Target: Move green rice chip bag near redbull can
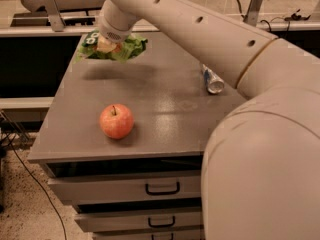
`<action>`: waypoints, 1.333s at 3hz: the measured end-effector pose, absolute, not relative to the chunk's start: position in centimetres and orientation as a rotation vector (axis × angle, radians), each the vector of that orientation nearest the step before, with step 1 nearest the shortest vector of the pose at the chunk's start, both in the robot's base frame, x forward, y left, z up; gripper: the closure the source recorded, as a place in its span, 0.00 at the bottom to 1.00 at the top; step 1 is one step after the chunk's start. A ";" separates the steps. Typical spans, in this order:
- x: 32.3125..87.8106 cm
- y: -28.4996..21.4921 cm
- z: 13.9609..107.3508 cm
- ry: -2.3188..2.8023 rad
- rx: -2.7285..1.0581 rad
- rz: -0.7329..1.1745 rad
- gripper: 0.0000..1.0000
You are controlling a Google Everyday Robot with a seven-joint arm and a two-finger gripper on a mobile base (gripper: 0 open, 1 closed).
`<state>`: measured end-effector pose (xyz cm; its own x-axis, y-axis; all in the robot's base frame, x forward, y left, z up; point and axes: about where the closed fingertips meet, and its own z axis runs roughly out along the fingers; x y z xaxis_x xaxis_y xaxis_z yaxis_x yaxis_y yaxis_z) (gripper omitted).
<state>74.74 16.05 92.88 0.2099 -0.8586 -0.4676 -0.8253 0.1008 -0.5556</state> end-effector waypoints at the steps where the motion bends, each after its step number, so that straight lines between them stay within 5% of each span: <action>1: 74.4 11.6 92.7 1.584 -1.727 -0.071 1.00; 4: 73.8 0.1 88.6 1.717 -1.737 -0.007 1.00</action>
Offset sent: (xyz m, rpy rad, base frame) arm 0.0000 -0.1611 -0.0239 -0.0292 0.0716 -0.0270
